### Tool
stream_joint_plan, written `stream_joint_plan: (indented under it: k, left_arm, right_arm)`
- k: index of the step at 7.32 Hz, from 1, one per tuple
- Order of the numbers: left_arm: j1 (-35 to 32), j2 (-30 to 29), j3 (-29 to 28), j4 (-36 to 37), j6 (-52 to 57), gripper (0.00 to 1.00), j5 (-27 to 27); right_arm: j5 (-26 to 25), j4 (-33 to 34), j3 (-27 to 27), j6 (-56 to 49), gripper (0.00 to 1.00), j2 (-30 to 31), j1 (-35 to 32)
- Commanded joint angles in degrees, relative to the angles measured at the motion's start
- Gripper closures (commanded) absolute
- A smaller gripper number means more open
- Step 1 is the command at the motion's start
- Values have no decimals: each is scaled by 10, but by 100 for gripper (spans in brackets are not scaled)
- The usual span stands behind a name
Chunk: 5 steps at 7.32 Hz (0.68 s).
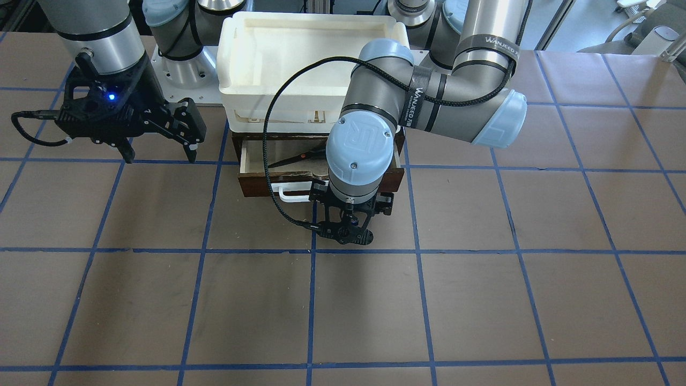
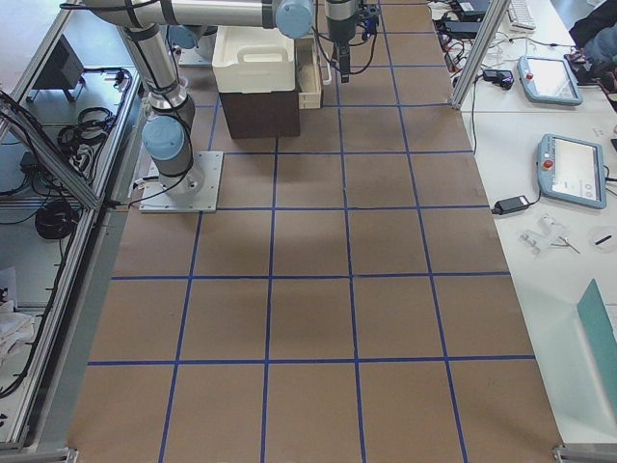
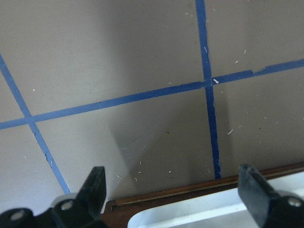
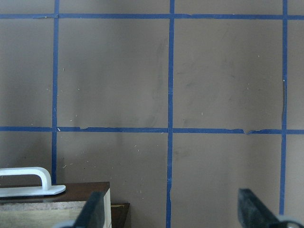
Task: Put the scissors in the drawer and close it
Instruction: 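Press the left gripper against the drawer front until fully shut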
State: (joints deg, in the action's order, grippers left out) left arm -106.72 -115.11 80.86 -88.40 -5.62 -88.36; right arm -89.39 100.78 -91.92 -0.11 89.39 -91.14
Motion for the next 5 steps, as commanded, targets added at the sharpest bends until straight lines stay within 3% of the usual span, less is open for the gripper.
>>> stream_joint_plan:
  k: [1,5]
  left_arm:
    - [9,11,0,-18,1,0,1]
    - [19,-19,-9,38,21,0,-11]
  right_arm:
    - [-20,-1,-1,-2,0,-1,0]
    - [-33,4,-16,2,0,3,0]
